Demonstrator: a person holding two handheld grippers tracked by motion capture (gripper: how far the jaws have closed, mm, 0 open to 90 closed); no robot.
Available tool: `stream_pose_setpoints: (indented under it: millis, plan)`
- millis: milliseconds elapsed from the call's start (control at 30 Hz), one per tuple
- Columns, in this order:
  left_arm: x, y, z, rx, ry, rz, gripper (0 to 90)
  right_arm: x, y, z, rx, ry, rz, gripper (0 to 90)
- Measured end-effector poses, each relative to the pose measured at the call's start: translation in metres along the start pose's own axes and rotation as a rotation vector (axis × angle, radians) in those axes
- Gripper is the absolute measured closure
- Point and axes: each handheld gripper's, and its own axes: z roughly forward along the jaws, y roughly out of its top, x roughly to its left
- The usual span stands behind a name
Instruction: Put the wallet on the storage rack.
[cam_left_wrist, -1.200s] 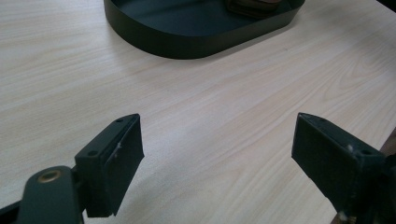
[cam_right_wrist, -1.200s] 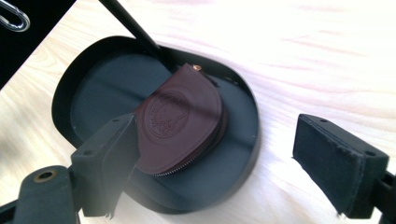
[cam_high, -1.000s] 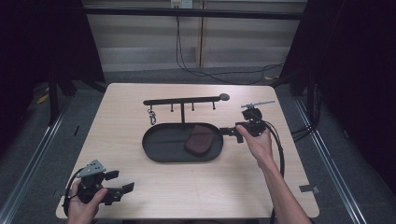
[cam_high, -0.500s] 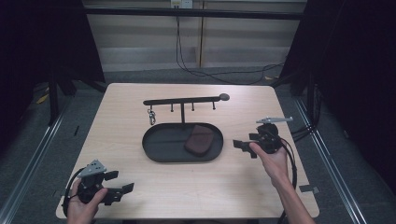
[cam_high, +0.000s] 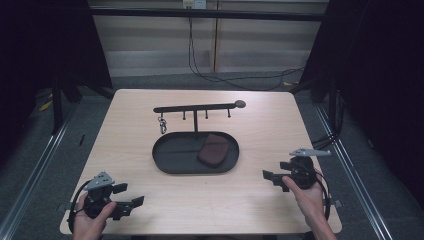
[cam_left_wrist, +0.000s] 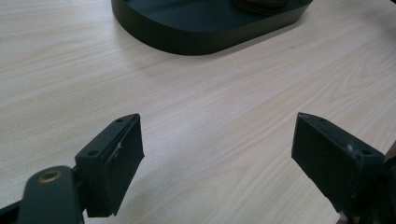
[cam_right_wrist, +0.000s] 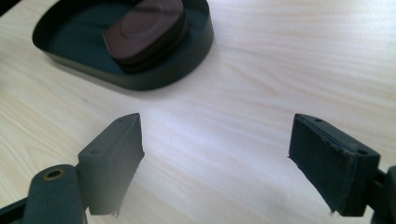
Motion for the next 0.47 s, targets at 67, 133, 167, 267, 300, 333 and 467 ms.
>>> stream_pose_setpoints:
  millis: [67,133,167,267,300,333,467]
  plan:
    - [0.000,0.000,0.000,0.003,0.000,-0.004,16.8,-0.003,-0.007,-0.003,-0.001,-0.007,0.008,17.0]
    - [0.000,0.000,0.000,0.000,0.001,-0.003,16.8,-0.005,-0.015,-0.006,-0.002,-0.007,0.019,15.7]
    - [0.000,0.000,0.000,0.000,0.002,-0.003,16.8,-0.007,-0.019,-0.008,-0.002,-0.009,0.028,14.9]
    - [0.000,0.000,0.000,0.002,0.001,-0.003,16.8,-0.012,-0.031,-0.012,-0.005,-0.033,0.042,14.6]
    - [0.000,0.000,0.000,0.002,0.002,-0.002,16.8,-0.013,-0.035,-0.013,-0.008,-0.047,0.043,14.6]
    - [0.000,0.000,0.000,0.004,0.002,-0.001,16.8,-0.015,-0.038,-0.013,-0.011,-0.048,0.051,14.6]
    - [0.000,0.000,-0.001,-0.005,-0.001,0.004,16.9,-0.024,-0.043,-0.013,-0.011,-0.061,0.084,14.6]
